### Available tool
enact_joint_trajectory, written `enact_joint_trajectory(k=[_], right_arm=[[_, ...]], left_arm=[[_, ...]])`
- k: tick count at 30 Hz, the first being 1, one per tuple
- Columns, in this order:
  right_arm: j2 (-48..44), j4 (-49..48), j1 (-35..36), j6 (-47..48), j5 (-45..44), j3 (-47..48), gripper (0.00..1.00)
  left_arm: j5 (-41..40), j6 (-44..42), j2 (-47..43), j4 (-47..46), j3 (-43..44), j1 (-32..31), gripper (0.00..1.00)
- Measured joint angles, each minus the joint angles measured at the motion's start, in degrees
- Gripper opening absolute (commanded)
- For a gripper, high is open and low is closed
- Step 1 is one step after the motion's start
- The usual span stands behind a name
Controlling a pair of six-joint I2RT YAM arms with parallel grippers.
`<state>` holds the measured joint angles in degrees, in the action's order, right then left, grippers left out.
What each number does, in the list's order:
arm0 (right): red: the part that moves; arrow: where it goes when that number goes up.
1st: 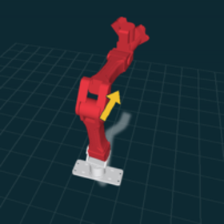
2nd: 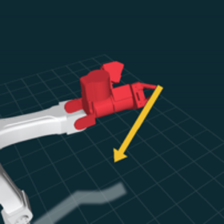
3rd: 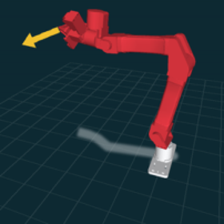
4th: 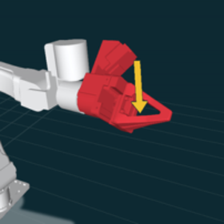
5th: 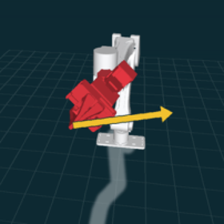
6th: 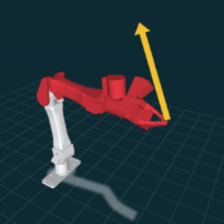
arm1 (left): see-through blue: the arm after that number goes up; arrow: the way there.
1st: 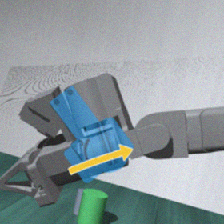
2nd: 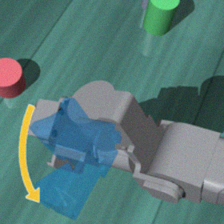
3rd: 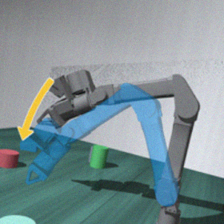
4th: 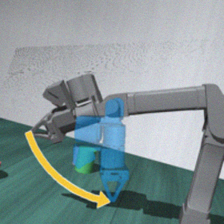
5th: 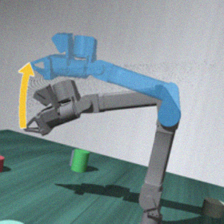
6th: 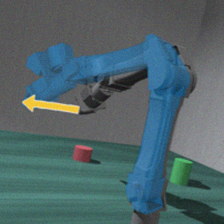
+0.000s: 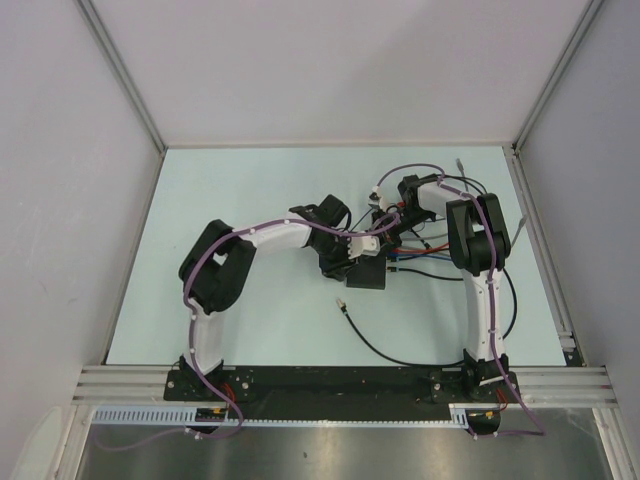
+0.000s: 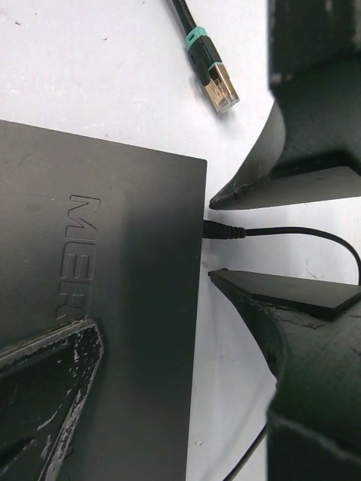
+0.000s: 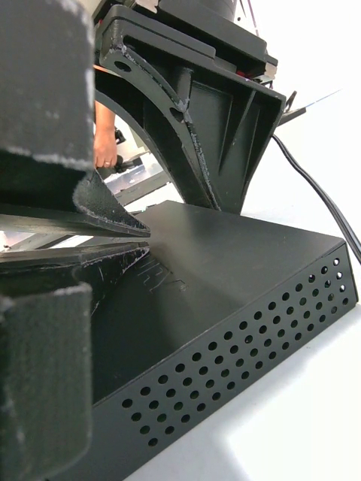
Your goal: Pull the plug from the switch port
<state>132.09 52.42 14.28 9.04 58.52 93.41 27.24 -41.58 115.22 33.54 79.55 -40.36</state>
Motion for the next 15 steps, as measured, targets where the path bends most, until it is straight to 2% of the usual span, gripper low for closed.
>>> enact_joint_trajectory(k=[15], right_arm=[[0.0,0.0,0.0,0.0,0.2,0.0,0.17]], left_arm=[[1.6,0.2,0.5,-0.3,0.4,0.0,0.45]])
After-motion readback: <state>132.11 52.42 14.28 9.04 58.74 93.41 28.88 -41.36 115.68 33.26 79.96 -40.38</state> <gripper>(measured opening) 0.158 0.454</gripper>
